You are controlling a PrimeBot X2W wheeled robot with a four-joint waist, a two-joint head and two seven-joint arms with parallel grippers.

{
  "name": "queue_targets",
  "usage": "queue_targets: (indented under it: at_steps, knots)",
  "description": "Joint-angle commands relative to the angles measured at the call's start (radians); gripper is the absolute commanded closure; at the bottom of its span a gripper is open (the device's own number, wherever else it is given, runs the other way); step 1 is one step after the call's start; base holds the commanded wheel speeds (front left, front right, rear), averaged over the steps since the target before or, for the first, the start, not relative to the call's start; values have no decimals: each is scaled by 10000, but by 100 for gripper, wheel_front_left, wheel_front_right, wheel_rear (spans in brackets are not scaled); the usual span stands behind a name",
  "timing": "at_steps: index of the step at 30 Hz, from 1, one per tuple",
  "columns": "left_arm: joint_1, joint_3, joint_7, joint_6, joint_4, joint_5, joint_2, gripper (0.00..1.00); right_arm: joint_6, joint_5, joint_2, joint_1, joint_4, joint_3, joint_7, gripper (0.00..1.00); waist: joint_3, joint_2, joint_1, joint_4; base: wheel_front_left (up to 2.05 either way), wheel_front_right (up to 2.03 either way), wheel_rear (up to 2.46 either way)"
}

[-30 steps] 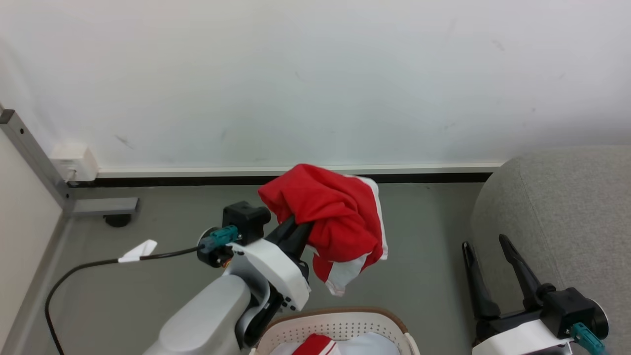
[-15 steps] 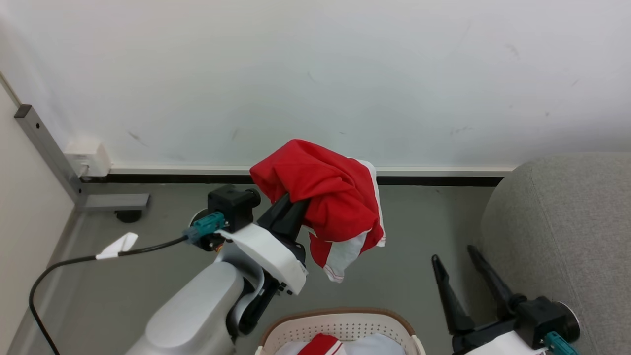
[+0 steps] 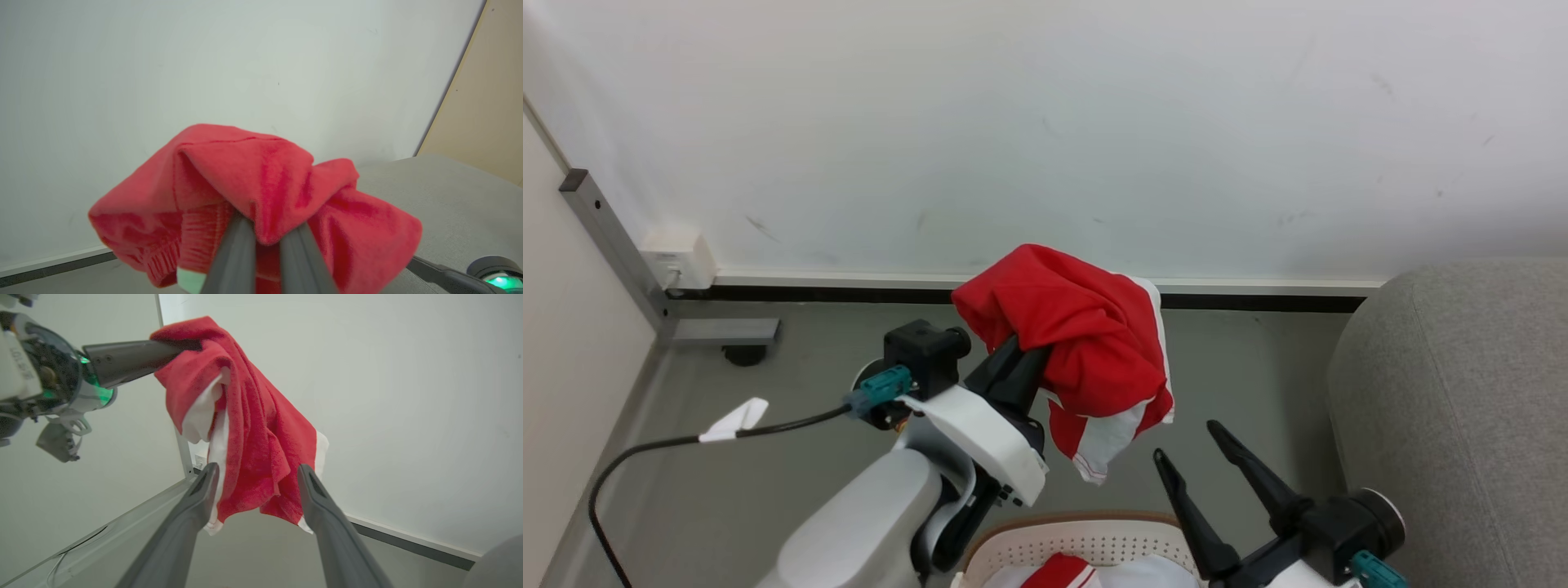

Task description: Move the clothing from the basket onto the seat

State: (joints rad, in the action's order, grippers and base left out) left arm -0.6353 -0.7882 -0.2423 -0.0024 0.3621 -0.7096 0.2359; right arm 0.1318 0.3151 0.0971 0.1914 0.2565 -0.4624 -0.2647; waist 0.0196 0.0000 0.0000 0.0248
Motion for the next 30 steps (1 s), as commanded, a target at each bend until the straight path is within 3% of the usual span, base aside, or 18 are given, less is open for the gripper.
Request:
queue_targets:
  at_steps: [1,6,14,23,24,25,26,27,30]
  knots:
    - [118,-52,13,-36,20,-44,-46,100,-21,135,85,271,140,-287,5,0,12,0,0,-35,0,0,0]
    - [211,-375,6,-122,144,108,-260,100,-21,151,2,923,893,-930,5,0,75,0,0,-267,0,0,0]
    - [432,-862,34,-296,275,158,-676,100,-21,-563,-242,1753,2405,-751,5,0,199,0,0,-768,0,0,0]
    - [596,-1214,84,-399,161,86,-973,100,-21,-195,-367,2163,3579,-801,5,0,331,0,0,-1253,0,0,0]
    - [614,-1227,88,-399,141,68,-974,100,-21,-131,-372,2159,3663,-784,5,10,339,0,0,-1279,0,0,0]
    - [627,-1235,95,-401,120,49,-973,100,-21,-86,-381,2178,3712,-742,5,42,342,0,0,-1299,0,0,0]
    - [630,-1240,90,-398,104,40,-963,100,-21,-35,-389,2192,3730,-706,5,91,339,0,0,-1316,0,0,0]
    - [628,-1238,85,-393,90,23,-947,100,-21,-4,-400,2189,3717,-671,5,100,332,0,0,-1330,0,0,0]
    - [619,-1207,80,-366,62,-29,-891,100,-21,94,-418,2173,3670,-613,5,100,305,0,0,-1347,0,0,0]
